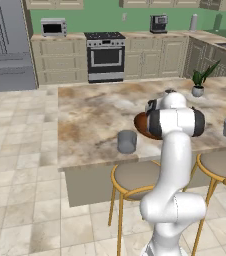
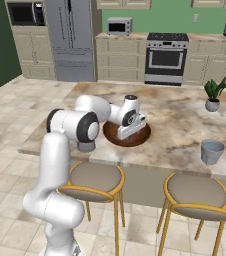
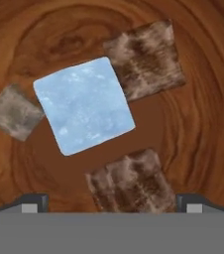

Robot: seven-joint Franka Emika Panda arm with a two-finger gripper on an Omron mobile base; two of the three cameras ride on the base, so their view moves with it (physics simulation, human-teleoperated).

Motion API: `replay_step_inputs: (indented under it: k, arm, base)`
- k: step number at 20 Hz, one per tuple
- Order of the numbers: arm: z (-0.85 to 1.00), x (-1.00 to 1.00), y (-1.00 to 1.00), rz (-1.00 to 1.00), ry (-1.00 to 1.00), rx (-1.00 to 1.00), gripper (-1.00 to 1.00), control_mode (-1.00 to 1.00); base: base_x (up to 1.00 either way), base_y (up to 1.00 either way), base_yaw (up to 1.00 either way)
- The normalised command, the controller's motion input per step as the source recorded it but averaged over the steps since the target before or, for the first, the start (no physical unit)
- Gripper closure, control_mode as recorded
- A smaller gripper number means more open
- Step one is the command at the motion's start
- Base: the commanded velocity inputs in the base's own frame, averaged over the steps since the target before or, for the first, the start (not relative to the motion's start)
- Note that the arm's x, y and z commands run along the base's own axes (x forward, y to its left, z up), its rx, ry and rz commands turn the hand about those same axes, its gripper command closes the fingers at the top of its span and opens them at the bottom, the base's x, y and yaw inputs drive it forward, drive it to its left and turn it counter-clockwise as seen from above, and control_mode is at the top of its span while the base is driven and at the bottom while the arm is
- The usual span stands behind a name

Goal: There are four ice cubes in the ice bowl. Place two ice cubes in each glass of water.

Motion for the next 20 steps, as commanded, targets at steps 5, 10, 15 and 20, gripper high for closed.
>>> replay_step_inputs:
  k: [5,10,15,20]
  arm:
    - [-0.15,0.21,-0.09,0.02,0.00,0.00,-1.00,-1.00]
    - [-0.25,0.12,0.00,0.02,0.00,-0.02,-1.00,-1.00]
    - [-0.26,0.11,0.00,0.01,0.00,-0.05,-1.00,-1.00]
    - [-0.34,0.00,0.12,0.00,-0.02,-0.08,-1.00,-1.00]
  base:
    - [0.00,0.00,0.00]
    - [0.00,0.00,0.00]
    - [0.00,0.00,0.00]
    - [0.00,0.00,0.00]
